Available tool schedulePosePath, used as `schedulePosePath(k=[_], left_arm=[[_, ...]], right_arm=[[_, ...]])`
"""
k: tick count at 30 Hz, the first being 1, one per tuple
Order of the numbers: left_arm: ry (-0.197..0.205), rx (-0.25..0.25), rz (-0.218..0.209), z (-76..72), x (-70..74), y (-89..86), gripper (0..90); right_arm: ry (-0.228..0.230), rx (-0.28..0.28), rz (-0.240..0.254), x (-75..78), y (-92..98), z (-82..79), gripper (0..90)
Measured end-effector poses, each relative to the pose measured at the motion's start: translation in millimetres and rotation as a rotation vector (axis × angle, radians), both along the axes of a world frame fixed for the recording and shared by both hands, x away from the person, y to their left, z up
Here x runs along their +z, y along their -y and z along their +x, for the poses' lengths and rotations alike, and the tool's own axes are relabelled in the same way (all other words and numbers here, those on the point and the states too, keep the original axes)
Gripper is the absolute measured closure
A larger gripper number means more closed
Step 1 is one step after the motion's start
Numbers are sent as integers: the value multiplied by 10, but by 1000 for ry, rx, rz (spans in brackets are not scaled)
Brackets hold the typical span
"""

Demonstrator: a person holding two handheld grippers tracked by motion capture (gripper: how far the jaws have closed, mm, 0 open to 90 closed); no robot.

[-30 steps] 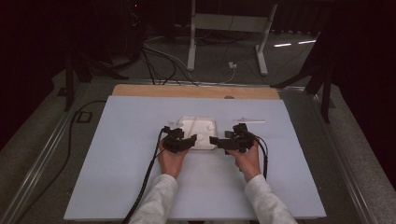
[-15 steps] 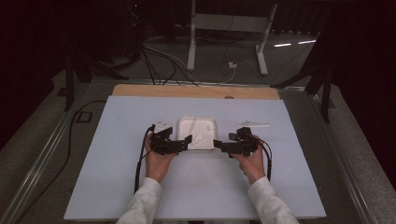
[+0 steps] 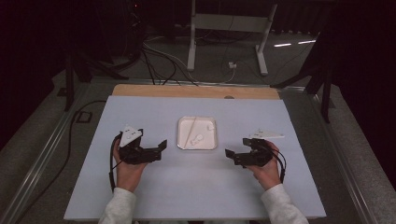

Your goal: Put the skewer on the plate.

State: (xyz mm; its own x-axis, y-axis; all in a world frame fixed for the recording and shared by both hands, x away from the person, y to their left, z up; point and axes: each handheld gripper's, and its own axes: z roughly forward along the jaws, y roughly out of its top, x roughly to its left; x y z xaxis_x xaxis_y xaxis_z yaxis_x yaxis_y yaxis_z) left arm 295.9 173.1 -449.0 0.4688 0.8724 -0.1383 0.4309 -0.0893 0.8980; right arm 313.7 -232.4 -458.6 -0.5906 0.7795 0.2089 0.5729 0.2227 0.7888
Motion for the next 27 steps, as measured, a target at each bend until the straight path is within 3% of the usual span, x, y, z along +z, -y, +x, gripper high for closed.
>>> schedulePosePath(k=[12,18,27], left_arm=[[77,70,-8,-321,-122,-469,6],[122,99,-13,-454,-142,-633,7],[125,120,-18,-510,-186,-725,6]], right_arm=[[111,-48,-60,-54,302,-258,25],[149,-75,-18,-94,489,-348,17],[172,-112,46,-85,693,-431,17]])
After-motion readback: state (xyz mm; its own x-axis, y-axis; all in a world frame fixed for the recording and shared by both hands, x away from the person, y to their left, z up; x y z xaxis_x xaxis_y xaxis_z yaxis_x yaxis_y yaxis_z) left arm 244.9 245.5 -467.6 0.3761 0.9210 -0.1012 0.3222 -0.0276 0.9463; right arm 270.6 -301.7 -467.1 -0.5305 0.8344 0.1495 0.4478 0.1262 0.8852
